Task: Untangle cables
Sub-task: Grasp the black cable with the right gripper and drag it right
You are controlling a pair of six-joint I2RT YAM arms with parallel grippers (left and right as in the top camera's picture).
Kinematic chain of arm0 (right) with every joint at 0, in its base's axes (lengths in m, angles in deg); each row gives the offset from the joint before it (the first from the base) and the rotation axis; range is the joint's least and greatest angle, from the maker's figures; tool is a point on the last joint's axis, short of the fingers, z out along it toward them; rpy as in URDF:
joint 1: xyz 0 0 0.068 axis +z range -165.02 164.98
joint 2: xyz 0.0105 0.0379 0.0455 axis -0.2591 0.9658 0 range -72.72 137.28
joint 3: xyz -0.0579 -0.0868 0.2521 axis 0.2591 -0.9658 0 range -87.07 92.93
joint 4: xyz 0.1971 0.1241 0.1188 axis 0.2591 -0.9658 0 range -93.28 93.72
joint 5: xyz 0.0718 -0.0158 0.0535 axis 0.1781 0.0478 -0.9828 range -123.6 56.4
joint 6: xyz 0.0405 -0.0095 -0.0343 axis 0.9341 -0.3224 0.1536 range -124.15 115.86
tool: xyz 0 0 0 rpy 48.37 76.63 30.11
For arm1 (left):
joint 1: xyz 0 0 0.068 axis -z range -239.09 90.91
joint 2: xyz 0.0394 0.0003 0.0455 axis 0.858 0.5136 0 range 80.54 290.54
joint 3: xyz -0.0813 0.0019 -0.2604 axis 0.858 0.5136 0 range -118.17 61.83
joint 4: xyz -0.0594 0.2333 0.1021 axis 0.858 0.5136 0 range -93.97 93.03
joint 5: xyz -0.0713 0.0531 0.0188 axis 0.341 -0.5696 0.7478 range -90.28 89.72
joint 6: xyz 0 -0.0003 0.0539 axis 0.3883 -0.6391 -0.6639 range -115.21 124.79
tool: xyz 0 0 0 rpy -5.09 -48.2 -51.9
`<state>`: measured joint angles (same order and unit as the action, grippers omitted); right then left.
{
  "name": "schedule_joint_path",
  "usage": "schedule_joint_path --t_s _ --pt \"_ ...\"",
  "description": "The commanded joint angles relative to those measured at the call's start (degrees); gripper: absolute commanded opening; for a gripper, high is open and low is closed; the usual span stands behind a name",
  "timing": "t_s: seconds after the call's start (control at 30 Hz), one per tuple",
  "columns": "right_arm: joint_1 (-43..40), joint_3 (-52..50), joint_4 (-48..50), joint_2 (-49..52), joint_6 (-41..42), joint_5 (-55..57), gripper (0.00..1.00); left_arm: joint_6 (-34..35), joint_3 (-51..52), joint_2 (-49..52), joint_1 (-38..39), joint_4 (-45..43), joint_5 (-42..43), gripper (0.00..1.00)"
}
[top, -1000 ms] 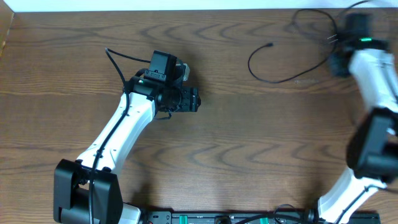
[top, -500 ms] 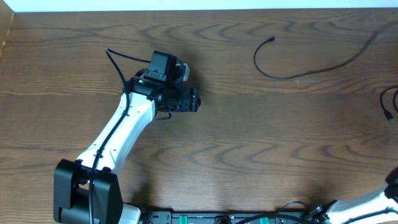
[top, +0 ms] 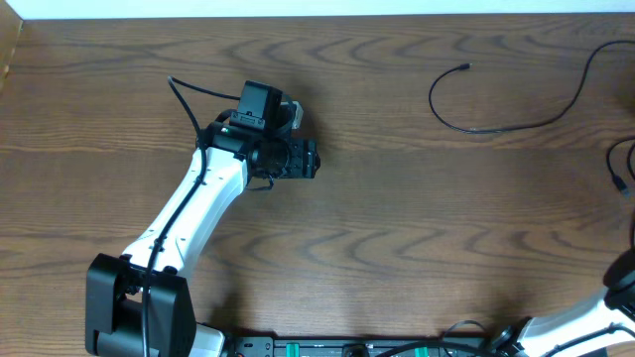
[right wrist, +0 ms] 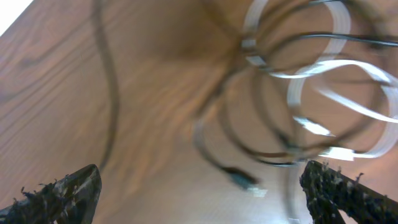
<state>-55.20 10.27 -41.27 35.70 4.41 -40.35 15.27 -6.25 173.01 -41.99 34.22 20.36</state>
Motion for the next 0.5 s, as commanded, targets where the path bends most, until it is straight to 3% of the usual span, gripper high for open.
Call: schedule_joint_path --t_s 0.0,0.23,0.37,0.47 --pt "7.5 -0.9 -0.5 0.6 -1.5 -1.3 0.99 -0.4 -0.4 -0.5 0.1 0.2 -0.3 0.74" --pt "21.0 -4.4 1.9 2.3 -1.2 2.8 0.99 -0.4 -0.4 -0.5 0.1 0.2 -0.3 0.73" --pt "25.9 -5.2 5.4 4.7 18.8 3.2 0.99 -0.4 -0.4 -0.5 0.1 0.2 -0.3 0.73" --pt "28.5 -5.3 3.9 6.6 40.5 7.7 0.99 -0.4 -0.4 -0.5 0.1 0.5 -0.3 0.73"
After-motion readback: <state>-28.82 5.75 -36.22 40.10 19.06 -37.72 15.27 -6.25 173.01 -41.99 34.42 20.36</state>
